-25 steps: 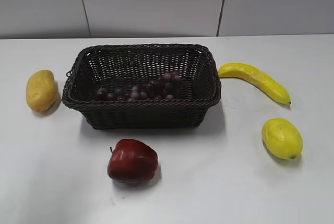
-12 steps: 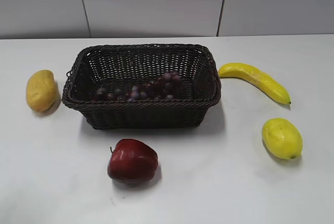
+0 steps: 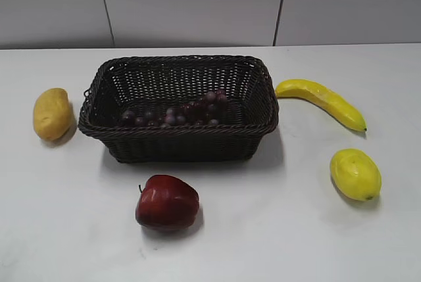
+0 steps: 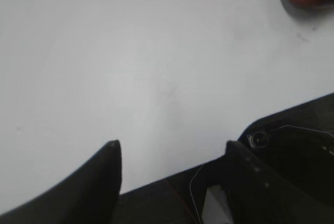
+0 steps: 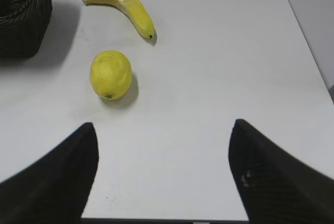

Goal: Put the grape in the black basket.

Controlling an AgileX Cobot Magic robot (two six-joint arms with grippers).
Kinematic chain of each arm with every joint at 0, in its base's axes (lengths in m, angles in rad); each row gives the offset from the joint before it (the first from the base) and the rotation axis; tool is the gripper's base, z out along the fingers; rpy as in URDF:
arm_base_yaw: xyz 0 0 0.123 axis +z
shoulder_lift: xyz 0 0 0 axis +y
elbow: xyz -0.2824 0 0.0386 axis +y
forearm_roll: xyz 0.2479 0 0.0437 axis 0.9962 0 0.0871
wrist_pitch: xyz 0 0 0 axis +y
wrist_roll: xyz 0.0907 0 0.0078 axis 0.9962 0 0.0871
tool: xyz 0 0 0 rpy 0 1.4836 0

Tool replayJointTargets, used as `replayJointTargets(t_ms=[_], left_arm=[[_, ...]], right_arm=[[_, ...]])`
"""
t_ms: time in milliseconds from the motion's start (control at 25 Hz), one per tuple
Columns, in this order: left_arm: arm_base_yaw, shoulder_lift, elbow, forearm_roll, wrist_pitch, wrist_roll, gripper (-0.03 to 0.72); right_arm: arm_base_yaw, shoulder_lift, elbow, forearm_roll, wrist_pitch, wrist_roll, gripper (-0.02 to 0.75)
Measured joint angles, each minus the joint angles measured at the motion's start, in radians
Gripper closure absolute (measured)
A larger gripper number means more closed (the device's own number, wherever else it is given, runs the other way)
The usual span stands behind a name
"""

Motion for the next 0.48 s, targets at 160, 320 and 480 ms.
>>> replayJointTargets(t_ms=[160,320,480], left_arm=[[0.000,-0.004,0.013,-0.017,-0.019,0.037,0.100],[0.000,-0.004,0.015,-0.017,-0.019,0.061,0.100],[0.000,-0.004,0.015,-0.017,-0.019,0.070,0.100]], right_arm=[[0.000,0.000,0.000,0.000,0.000,0.000,0.148],[0.000,0.000,0.000,0.000,0.000,0.000,0.148],[0.000,0.000,0.000,0.000,0.000,0.000,0.148]])
